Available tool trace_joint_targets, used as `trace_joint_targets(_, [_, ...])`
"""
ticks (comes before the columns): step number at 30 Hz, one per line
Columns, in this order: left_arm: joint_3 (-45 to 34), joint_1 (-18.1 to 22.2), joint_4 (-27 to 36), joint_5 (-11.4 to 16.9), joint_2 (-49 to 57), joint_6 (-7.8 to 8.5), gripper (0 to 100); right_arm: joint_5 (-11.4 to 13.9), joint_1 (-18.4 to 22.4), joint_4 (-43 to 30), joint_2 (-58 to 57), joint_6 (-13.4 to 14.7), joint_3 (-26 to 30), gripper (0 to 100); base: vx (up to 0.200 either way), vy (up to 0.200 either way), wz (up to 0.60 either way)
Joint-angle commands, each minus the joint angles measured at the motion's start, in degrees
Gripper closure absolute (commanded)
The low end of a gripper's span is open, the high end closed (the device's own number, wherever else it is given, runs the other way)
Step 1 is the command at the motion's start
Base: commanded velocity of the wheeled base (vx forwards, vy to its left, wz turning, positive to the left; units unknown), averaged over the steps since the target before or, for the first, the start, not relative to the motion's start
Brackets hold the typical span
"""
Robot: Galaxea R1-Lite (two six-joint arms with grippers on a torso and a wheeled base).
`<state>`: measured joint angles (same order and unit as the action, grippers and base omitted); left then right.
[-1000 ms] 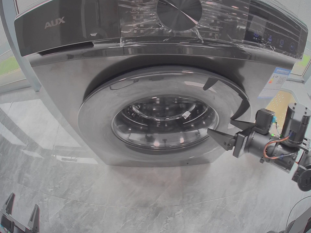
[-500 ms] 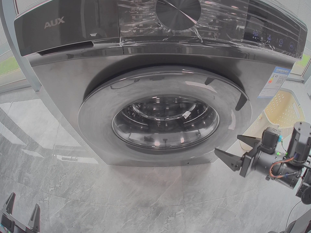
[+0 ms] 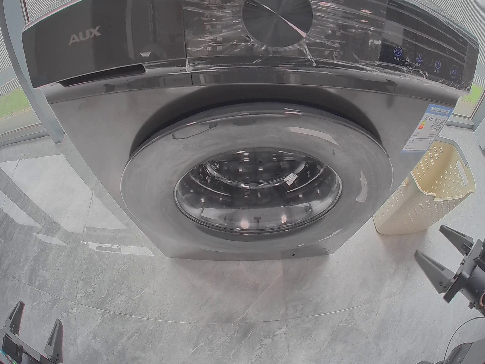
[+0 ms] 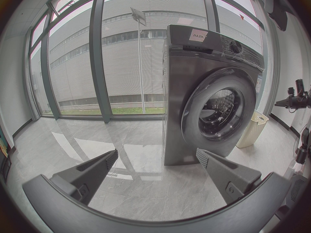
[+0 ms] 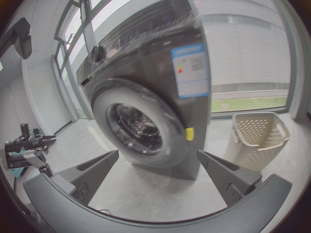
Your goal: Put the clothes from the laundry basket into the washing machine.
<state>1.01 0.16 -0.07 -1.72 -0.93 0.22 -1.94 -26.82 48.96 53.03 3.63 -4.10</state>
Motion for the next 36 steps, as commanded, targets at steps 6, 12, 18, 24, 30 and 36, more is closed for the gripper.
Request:
trace_joint_targets(6, [-1.0,0.0,0.0,0.0,0.8,0.04,0,2.4,21.1,-32.7,-40.7,-4.1,0.9,0,0.000,0.000,0.00])
trace_joint_targets(12, [-1.0,0.0,0.0,0.0,0.8,-0.04,0,3.8,25.9,-43.3,-51.4,-3.7,2.1,0,0.000,0.000,0.00])
trace_joint_targets(18, [-1.0,0.0,0.0,0.0,0.8,-0.31,0,4.5,26.9,-45.9,-53.0,-1.8,4.1,0,0.000,0.000,0.00])
trace_joint_targets(24, [-1.0,0.0,0.0,0.0,0.8,-0.57,0,0.4,26.8,-49.1,-53.0,-2.1,4.0,0,0.000,0.000,0.00])
trace_joint_targets(30, [-1.0,0.0,0.0,0.0,0.8,-0.75,0,0.9,26.8,-48.7,-53.0,-2.5,4.1,0,0.000,0.000,0.00])
trace_joint_targets(36, [-1.0,0.0,0.0,0.0,0.8,-0.48,0,1.0,27.1,-48.7,-53.0,-2.8,4.1,0,0.000,0.000,0.00])
